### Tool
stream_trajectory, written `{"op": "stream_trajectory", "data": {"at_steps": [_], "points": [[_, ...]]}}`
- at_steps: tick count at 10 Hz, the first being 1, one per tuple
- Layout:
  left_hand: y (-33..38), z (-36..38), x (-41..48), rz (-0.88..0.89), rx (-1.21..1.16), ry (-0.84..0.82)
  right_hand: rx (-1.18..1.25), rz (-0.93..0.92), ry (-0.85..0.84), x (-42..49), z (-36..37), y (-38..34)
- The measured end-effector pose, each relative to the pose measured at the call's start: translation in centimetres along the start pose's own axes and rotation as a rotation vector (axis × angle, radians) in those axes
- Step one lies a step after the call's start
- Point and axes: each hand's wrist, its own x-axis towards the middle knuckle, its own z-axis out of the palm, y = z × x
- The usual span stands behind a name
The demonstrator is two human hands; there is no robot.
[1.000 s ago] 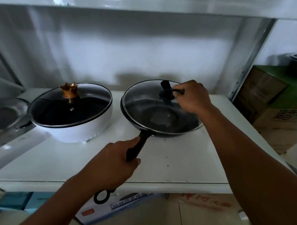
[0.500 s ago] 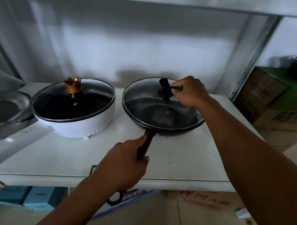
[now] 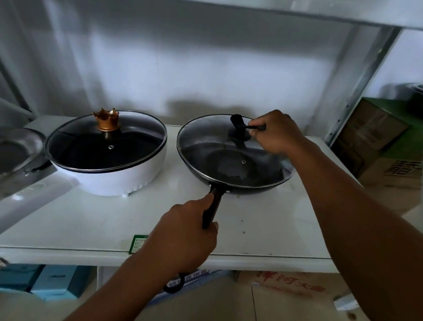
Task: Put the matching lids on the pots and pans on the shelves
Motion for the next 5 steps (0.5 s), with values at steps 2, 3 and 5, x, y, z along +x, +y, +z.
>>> {"op": "stream_trajectory", "data": {"at_steps": [2,3,5], "points": [[-0.1,-0.3,-0.1,-0.006,-0.092,0.011,-0.053,-0.012,0.033,-0.4,0.4,-0.1],[0.1,-0.5,-0.4,-0.003,-0.148,-0.033,-0.184,0.003,0.039,-1.0,0.7,-0.5],[-0.9,-4.9,-0.9,-0.121,0.276,0.059,-0.359,-0.032,0.125,-5.5,0.6,-6.7]]}}
